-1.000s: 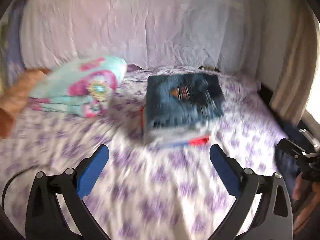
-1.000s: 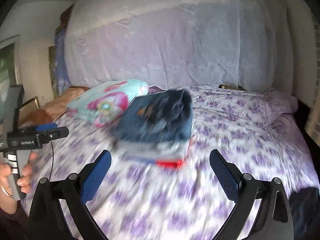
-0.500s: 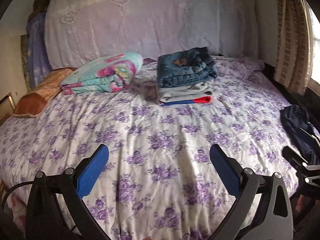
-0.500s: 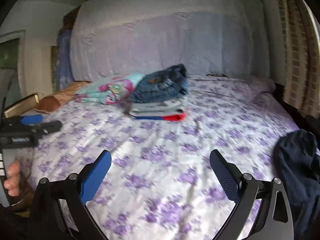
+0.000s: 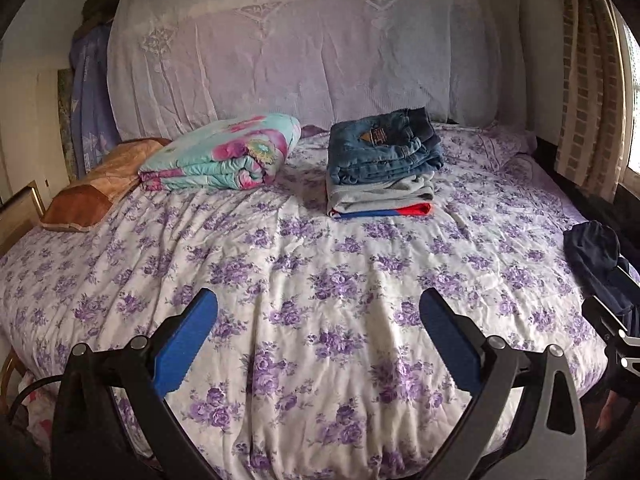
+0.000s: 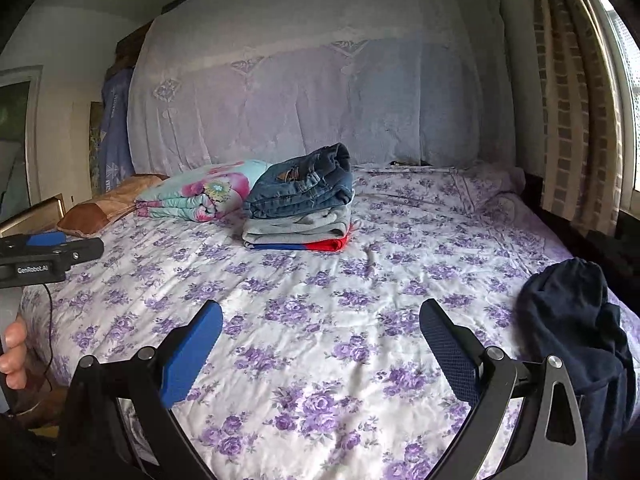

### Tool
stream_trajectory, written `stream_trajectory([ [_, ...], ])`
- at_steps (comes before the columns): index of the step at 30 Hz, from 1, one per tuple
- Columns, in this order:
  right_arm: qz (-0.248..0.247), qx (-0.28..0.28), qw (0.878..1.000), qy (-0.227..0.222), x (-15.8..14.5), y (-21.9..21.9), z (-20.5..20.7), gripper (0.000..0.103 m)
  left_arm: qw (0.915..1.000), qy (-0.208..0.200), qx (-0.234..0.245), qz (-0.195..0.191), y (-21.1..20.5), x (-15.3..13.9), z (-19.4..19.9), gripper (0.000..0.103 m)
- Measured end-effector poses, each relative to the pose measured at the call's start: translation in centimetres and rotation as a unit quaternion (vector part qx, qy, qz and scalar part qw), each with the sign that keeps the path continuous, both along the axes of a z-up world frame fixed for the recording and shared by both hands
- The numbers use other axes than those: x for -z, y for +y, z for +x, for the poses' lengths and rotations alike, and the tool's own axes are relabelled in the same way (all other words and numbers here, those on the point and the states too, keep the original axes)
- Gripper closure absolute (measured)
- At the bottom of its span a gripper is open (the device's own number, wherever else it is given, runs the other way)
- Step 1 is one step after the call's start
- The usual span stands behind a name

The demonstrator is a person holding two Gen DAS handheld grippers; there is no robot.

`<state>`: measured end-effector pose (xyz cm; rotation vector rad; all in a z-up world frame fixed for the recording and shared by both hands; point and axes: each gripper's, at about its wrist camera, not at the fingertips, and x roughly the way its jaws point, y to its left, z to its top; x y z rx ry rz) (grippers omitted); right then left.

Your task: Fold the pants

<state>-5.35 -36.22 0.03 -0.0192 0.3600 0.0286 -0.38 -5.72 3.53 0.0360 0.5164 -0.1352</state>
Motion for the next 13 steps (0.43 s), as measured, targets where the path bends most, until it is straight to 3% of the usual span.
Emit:
stream_trajectory([
  [3, 0.006, 0.000, 1.000, 0.004, 0.04, -0.15, -0.05, 0.004, 0.9999, -0.010, 0.010, -0.005, -0.08, -0.08, -0.52, 0.005],
  [13, 0.005, 0.016, 1.000, 0.007, 0.21, -0.58, -0.20, 0.004, 0.9998, 0.017, 0.004, -0.003, -0.09, 0.63, 0.26, 0.005],
])
